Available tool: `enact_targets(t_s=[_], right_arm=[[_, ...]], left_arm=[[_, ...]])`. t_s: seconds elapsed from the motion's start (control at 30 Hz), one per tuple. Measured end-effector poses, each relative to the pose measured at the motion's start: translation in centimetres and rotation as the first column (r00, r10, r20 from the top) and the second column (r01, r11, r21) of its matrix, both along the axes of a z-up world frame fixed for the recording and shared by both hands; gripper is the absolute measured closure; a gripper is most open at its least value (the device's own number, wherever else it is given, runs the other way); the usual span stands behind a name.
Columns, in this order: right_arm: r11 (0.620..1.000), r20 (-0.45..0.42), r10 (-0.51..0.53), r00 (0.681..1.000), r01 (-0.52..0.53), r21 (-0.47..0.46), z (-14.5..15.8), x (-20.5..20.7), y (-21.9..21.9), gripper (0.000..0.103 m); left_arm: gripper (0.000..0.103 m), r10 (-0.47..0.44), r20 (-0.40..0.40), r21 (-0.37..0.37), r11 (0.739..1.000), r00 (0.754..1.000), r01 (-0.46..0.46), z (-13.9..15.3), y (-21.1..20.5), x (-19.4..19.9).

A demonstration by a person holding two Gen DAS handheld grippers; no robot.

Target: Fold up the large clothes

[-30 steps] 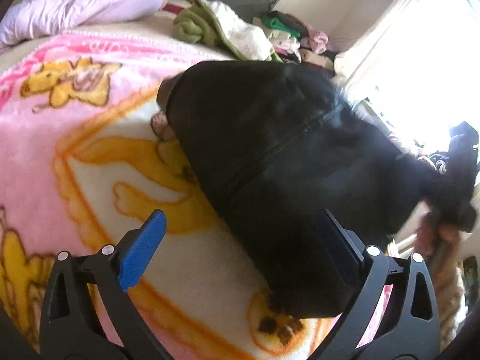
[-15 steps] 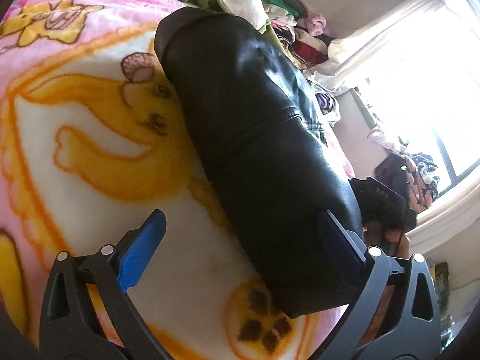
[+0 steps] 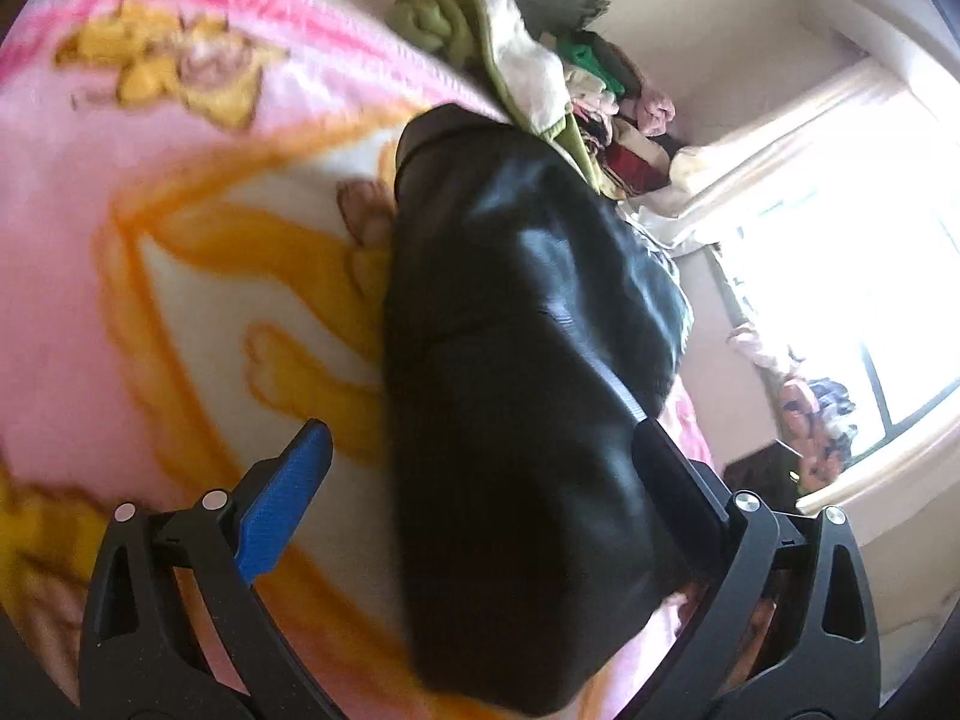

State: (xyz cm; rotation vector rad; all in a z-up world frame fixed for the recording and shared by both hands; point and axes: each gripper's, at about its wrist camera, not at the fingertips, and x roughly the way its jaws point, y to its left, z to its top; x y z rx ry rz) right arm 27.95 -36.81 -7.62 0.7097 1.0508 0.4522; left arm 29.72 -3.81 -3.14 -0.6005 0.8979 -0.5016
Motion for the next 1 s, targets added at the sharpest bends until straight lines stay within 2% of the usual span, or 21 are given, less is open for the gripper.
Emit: enact_targets(t_s=[0.13, 0.2, 0.27, 0.33, 0.4, 0.47, 0.53, 0.6, 0.63, 0.7, 0.77, 0.8, 0.83, 0.87, 0.9, 0.93, 1.0], right_arm=[[1.0, 0.014, 0.003, 1.0, -0.003, 0.0, 0.3, -1.5, 3.6, 0.043], [0.996, 0.053, -0.011, 0.999, 0.016, -0.092, 1.4, -1.5, 3.3, 0.043], [0.986, 0.076, -0.039, 0.996, 0.051, -0.161, 2.7, -1.8, 2.2, 0.033], [0.963, 0.145, -0.072, 0.987, 0.107, -0.248, 5.0, -2.7, 0.7, 0.025], [0.93, 0.219, -0.129, 0.967, 0.195, -0.311, 7.3, -3.3, -0.5, 0.024], [0.924, 0.258, -0.138, 0.956, 0.218, -0.314, 8.7, -2.8, -1.2, 0.024], [0.931, 0.256, -0.131, 0.958, 0.207, -0.301, 9.6, -1.5, -0.6, 0.025], [0.937, 0.25, -0.081, 0.965, 0.159, -0.311, 9.6, -0.3, 0.5, 0.028], [0.933, 0.24, -0.067, 0.968, 0.146, -0.329, 9.4, -0.2, 0.9, 0.036], [0.913, 0.237, -0.033, 0.971, 0.125, -0.389, 9.4, 1.7, 2.8, 0.041], [0.898, 0.242, -0.01, 0.97, 0.115, -0.424, 9.1, 3.1, 4.2, 0.055], [0.903, 0.24, 0.006, 0.971, 0.097, -0.418, 8.9, 3.6, 4.4, 0.079], [0.91, 0.252, 0.014, 0.968, 0.092, -0.403, 8.9, 3.5, 4.6, 0.085], [0.926, 0.277, 0.011, 0.961, 0.095, -0.366, 9.2, 3.5, 4.7, 0.087], [0.956, 0.323, -0.004, 0.946, 0.098, -0.275, 9.9, 3.3, 4.0, 0.088], [0.97, 0.347, -0.026, 0.937, 0.107, -0.216, 10.3, 2.9, 3.2, 0.088], [0.977, 0.358, -0.081, 0.93, 0.145, -0.156, 10.5, 2.6, 1.6, 0.088]], left_arm=[[0.01, -0.015, 0.022, 0.122, 0.992, 1.0, 0.012, 0.9, -0.8, 0.0], [0.01, -0.04, 0.029, 0.174, 0.984, 0.999, 0.034, 0.9, -1.7, -0.3], [0.01, -0.05, 0.028, 0.197, 0.979, 0.998, 0.044, 0.7, -2.3, -0.5], [0.01, -0.061, 0.028, 0.225, 0.973, 0.998, 0.053, 0.5, -2.6, -0.8], [0.01, -0.062, 0.032, 0.257, 0.965, 0.998, 0.051, 0.3, -2.8, -1.0], [0.01, -0.064, 0.043, 0.289, 0.956, 0.997, 0.049, 0.1, -2.9, -1.5], [0.01, -0.065, 0.045, 0.296, 0.954, 0.997, 0.049, 0.2, -2.9, -1.6], [0.01, -0.066, 0.043, 0.295, 0.954, 0.997, 0.051, 0.2, -2.6, -1.6], [0.01, -0.066, 0.041, 0.292, 0.955, 0.997, 0.052, 0.2, -2.6, -1.6], [0.01, -0.071, 0.042, 0.301, 0.952, 0.997, 0.055, 0.4, -2.6, -1.7], [0.01, -0.074, 0.044, 0.31, 0.949, 0.996, 0.057, 0.6, -2.7, -1.8], [0.01, -0.075, 0.047, 0.317, 0.947, 0.996, 0.057, 0.8, -2.7, -1.8], [0.01, -0.075, 0.05, 0.324, 0.945, 0.996, 0.054, 0.9, -2.7, -1.9], [0.01, -0.073, 0.056, 0.336, 0.941, 0.996, 0.05, 1.0, -2.7, -1.8], [0.01, -0.074, 0.062, 0.339, 0.939, 0.995, 0.049, 1.1, -2.7, -1.9], [0.01, -0.079, 0.066, 0.332, 0.942, 0.995, 0.053, 1.1, -2.7, -1.9], [0.01, -0.089, 0.069, 0.308, 0.949, 0.994, 0.063, 1.3, -2.6, -2.0]])
